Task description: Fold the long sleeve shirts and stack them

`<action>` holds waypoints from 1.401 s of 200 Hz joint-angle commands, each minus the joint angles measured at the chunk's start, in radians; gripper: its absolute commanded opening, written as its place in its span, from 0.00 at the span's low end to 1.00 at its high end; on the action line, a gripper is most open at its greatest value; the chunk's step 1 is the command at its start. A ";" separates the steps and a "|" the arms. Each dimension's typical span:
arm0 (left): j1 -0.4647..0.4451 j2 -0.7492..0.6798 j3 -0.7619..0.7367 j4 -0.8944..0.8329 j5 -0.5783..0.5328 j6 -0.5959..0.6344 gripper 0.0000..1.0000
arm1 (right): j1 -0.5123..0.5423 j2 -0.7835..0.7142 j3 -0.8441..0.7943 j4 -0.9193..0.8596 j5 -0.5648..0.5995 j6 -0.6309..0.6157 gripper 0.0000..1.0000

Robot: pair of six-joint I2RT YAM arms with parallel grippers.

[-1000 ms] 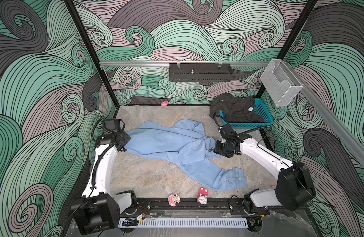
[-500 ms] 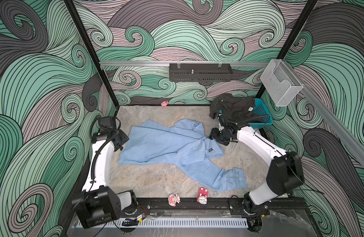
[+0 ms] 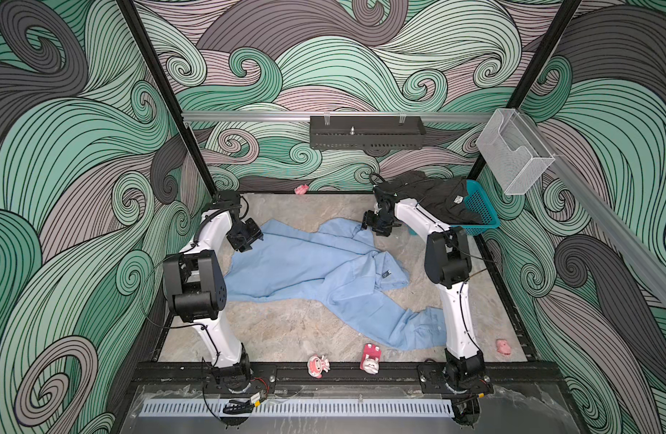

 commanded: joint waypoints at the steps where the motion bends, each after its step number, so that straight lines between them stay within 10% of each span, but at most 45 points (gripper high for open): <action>1: 0.005 -0.003 0.035 -0.041 0.014 0.010 0.50 | 0.001 0.081 0.140 -0.079 -0.018 -0.045 0.64; 15: 0.005 -0.013 0.033 -0.042 0.016 0.015 0.48 | 0.000 0.121 0.209 -0.080 -0.029 -0.059 0.48; 34: 0.005 -0.029 0.032 -0.047 0.017 0.025 0.46 | 0.013 0.099 0.266 -0.084 -0.032 -0.091 0.00; 142: 0.015 -0.053 0.013 -0.046 0.032 0.048 0.46 | 0.206 -0.338 0.088 0.124 0.343 -0.486 0.00; 189: 0.016 -0.031 0.021 -0.037 0.043 0.039 0.46 | 0.186 -0.198 0.206 0.087 0.346 -0.524 0.00; 239: 0.016 -0.010 0.038 -0.048 0.044 0.048 0.46 | 0.172 -0.057 0.439 -0.139 0.350 -0.406 0.58; 280: 0.016 -0.018 0.044 -0.063 0.047 0.055 0.47 | 0.197 -0.406 -0.091 -0.099 0.358 -0.126 0.69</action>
